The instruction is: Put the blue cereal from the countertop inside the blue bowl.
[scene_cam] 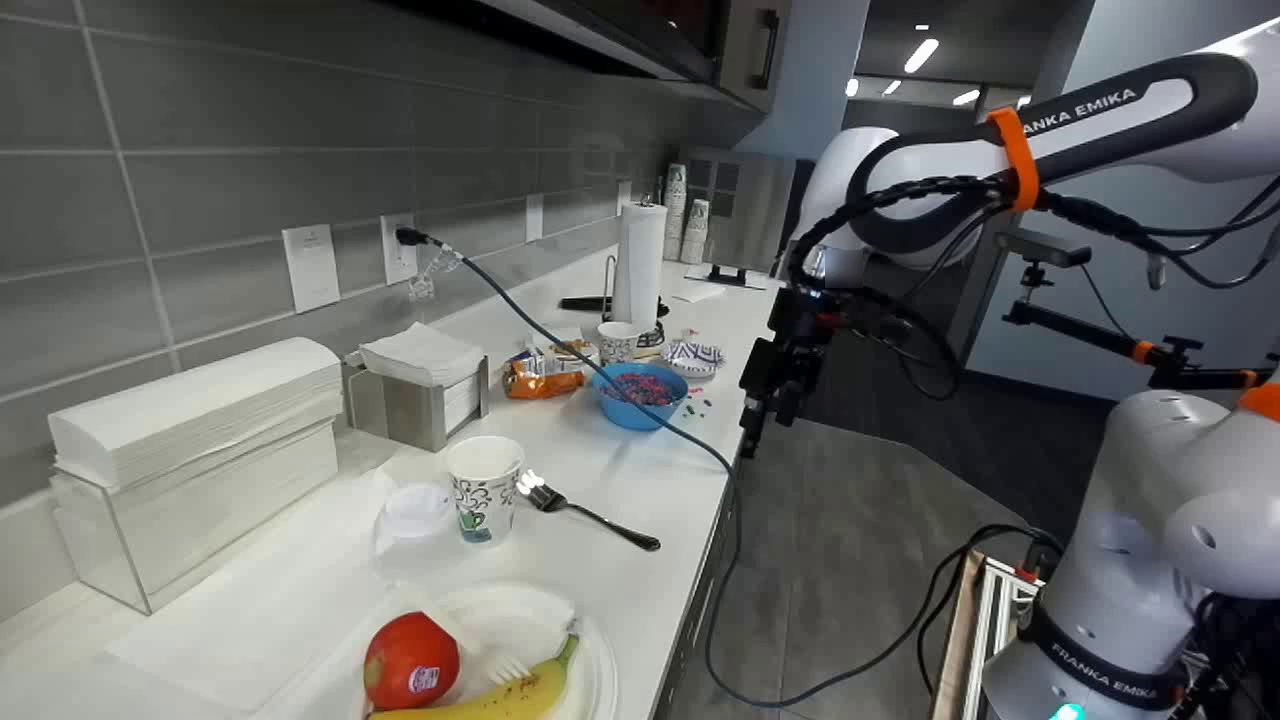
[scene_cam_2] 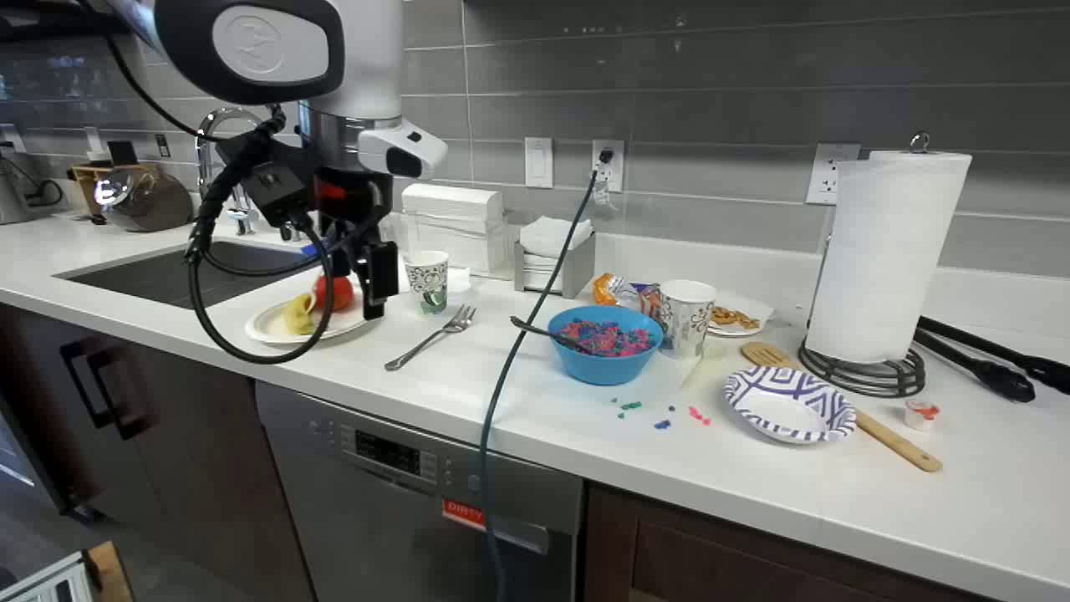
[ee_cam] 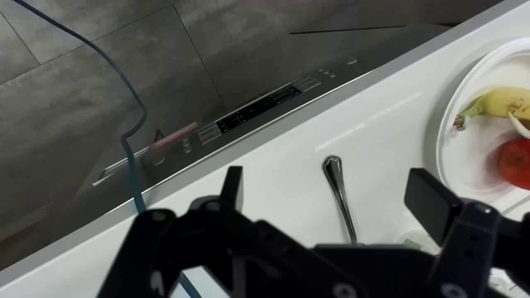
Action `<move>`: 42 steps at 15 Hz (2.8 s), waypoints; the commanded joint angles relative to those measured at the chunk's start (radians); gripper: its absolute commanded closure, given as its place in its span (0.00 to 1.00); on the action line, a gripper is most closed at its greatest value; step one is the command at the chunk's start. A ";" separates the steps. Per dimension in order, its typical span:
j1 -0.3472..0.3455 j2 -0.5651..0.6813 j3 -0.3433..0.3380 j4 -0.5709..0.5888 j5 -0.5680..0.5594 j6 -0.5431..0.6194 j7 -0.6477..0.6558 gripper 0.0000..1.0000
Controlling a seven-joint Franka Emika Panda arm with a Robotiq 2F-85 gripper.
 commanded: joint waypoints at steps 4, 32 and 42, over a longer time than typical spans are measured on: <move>-0.010 0.000 0.009 0.002 0.005 -0.004 -0.004 0.00; -0.206 0.530 -0.139 0.368 -0.158 0.248 -0.216 0.00; -0.219 0.554 -0.134 0.376 -0.156 0.218 -0.355 0.00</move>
